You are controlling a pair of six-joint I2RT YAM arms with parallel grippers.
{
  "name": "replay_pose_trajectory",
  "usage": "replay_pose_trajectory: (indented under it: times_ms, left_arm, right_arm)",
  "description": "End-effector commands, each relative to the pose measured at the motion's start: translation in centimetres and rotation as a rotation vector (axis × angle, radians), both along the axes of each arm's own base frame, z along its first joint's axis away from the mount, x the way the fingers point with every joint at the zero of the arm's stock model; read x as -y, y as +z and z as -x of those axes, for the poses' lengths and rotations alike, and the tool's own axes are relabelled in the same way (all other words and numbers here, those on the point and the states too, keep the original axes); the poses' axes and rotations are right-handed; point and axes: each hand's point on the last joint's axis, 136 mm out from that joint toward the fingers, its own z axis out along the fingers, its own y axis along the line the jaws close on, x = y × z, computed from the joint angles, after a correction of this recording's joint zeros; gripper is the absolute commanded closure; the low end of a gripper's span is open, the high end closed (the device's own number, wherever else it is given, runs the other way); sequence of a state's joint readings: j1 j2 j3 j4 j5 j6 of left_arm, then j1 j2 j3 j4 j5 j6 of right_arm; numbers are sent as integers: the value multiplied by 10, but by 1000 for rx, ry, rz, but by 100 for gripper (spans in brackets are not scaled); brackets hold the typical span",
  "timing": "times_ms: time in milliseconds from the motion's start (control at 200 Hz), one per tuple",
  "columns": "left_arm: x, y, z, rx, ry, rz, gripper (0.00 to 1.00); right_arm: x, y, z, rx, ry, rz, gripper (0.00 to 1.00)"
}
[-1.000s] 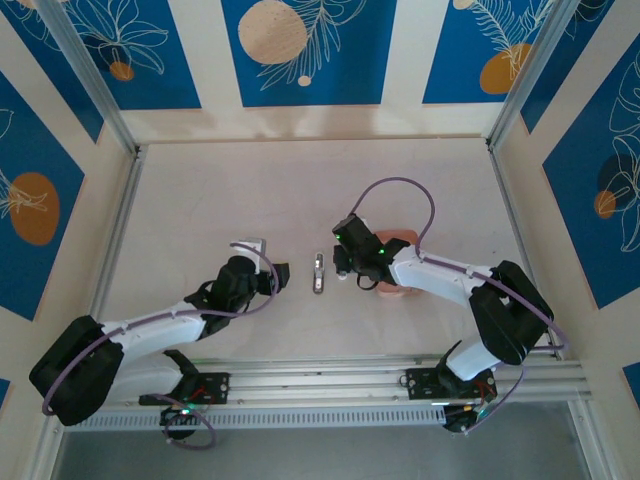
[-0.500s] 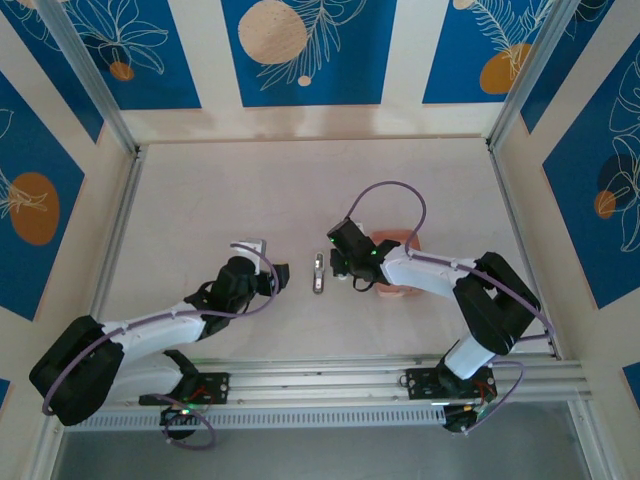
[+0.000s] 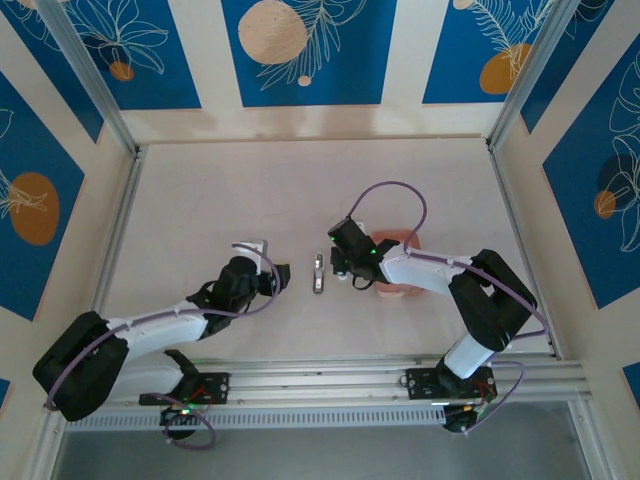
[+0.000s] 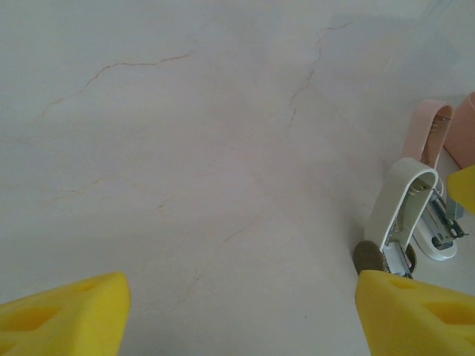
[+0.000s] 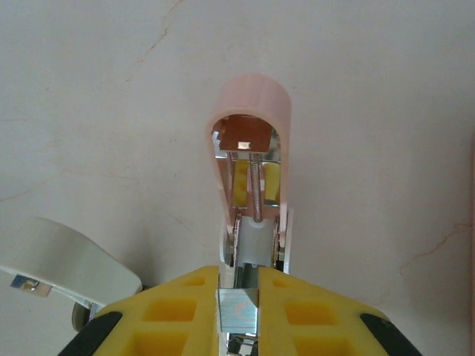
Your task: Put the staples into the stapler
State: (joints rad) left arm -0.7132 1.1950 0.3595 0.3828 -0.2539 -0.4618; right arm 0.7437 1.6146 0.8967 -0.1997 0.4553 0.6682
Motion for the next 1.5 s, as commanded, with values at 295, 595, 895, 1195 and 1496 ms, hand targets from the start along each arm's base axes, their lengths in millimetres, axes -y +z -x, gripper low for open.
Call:
replay_pose_trajectory:
  times_ms: [295, 595, 895, 1195, 1496]
  left_arm:
    - [3, -2, -5, 9, -9, 8, 21]
    - [5, -4, -4, 5, -22, 4, 21]
    - [5, -5, -4, 2, -25, 1, 21]
    - [11, -5, -5, -4, -41, 13, 21]
    - [16, -4, -7, -5, -51, 24, 21]
  right_arm:
    - [9, -14, 5, -27, -32, 17, 82]
    - [4, -17, 11, -38, -7, 9, 82]
    - [8, -21, 17, -58, -1, 35, 82]
    - [5, -22, 27, -91, 9, 26, 82]
    - [5, -2, 24, -57, -13, -3, 82]
